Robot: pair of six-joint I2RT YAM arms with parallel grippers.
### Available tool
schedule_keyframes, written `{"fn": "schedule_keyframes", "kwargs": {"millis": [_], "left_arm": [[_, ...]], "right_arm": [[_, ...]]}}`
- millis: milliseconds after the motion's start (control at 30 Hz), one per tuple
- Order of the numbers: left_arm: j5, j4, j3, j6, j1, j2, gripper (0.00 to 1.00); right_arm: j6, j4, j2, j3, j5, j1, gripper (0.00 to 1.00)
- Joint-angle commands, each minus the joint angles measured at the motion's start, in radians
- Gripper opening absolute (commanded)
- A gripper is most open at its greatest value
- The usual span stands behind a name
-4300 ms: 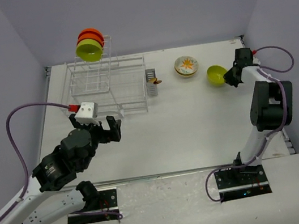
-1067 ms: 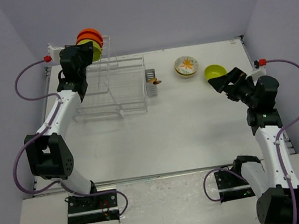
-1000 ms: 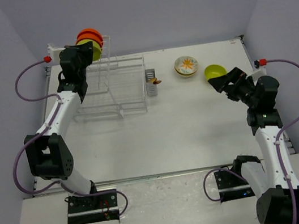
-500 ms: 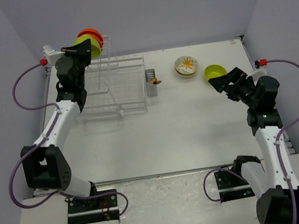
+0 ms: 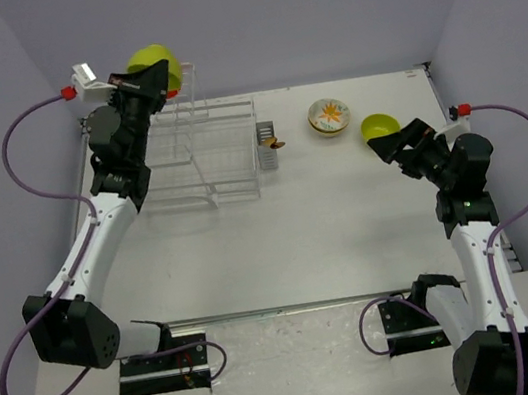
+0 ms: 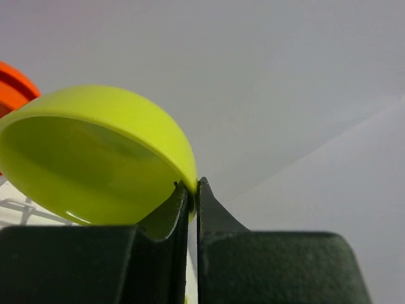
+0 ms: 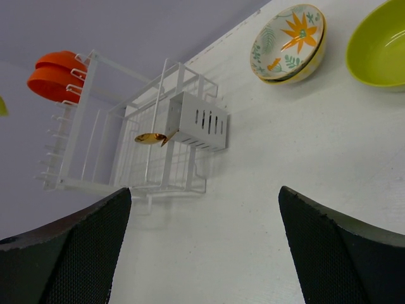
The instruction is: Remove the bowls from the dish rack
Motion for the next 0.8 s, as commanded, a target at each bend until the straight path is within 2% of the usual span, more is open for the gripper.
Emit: {"fn": "schedule_keyframes", "kwargs": {"millis": [0, 33, 67, 133, 167, 300, 333, 433, 467, 533, 600, 633, 667, 767], "left_arm": [[0.245, -0.07, 0.159, 0.264, -0.067, -0.002, 0.0], [0.332, -0.132, 0.252, 0.397, -0.094, 0.012, 0.0], [0.362, -0.28, 0.294, 0.465, -0.16, 0.026, 0.0], [0.381, -0.42, 0.358, 0.644, -0.222, 0.043, 0.0], [0.371, -0.522, 0.348, 0.679, -0.269, 0.024, 0.0], [0.347, -0.559, 0.148, 0.782, -0.371, -0.042, 0.0], [0.325, -0.607, 0.129, 0.841, -0.439, -0.043, 0.0], [0.188, -0.683, 0.08, 0.946, -0.554, -0.039, 0.0], [0.158, -0.718, 0.069, 0.966, -0.628, -0.04, 0.0], [0.128, -0.735, 0.036, 1.007, -0.697, -0.043, 0.0], [0.132, -0.767, 0.011, 1.058, -0.78, -0.042, 0.0], [0.178, -0.776, 0.005, 1.114, -0.8, -0.04, 0.0], [0.205, -0.795, -0.003, 1.13, -0.834, -0.036, 0.0], [0.307, -0.835, -0.023, 1.176, -0.884, -0.013, 0.0]], "right_arm": [[0.018, 0.027, -0.015, 0.012, -0.05, -0.002, 0.99], [0.021, 0.03, -0.018, 0.013, -0.074, -0.002, 0.99], [0.021, 0.035, -0.024, 0.018, -0.091, -0.002, 0.99], [0.021, 0.047, -0.04, 0.023, -0.125, -0.002, 0.99], [0.014, 0.043, -0.047, 0.038, -0.151, -0.001, 0.99], [-0.047, -0.047, -0.095, 0.087, -0.18, -0.001, 0.99], [-0.061, -0.067, -0.104, 0.11, -0.186, 0.001, 0.99], [-0.115, -0.192, -0.119, 0.151, -0.119, 0.01, 0.95], [-0.123, -0.218, -0.127, 0.173, -0.081, 0.036, 0.94], [-0.167, -0.302, -0.121, 0.213, 0.031, 0.08, 0.92], [-0.213, -0.385, -0.075, 0.305, 0.111, 0.19, 0.92], [-0.257, -0.454, -0.057, 0.332, 0.186, 0.239, 0.92], [-0.276, -0.486, -0.038, 0.378, 0.208, 0.311, 0.92], [-0.345, -0.603, 0.04, 0.441, 0.231, 0.405, 0.9]]}}
